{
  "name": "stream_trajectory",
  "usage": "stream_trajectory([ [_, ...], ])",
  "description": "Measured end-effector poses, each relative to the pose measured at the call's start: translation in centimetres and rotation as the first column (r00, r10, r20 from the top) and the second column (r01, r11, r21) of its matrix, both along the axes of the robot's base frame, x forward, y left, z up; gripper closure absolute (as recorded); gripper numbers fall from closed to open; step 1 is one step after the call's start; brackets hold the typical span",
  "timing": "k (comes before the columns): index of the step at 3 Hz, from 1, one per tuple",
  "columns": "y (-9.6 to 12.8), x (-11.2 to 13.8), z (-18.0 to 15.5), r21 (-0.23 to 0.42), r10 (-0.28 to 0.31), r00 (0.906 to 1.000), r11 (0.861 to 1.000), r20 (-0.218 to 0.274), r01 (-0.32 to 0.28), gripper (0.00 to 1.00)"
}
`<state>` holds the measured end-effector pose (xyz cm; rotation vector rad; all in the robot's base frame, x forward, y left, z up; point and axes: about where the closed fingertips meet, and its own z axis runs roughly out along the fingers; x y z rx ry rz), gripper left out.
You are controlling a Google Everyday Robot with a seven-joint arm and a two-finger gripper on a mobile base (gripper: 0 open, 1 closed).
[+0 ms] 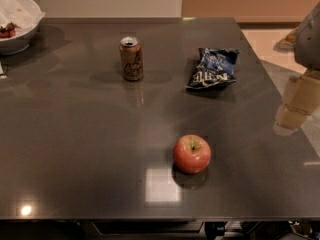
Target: Pick blue chip bag
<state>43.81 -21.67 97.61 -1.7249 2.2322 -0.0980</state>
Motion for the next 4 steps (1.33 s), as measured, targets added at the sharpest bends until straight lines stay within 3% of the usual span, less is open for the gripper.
stream_trajectory([
  [2,0.0,0.9,-0.1,0.01,-0.002,0.9999,1.0,-0.013,0.002,0.0],
  [4,0.2,7.6,-2.6,0.085,-0.069,0.9968,0.994,-0.042,0.072,0.0],
])
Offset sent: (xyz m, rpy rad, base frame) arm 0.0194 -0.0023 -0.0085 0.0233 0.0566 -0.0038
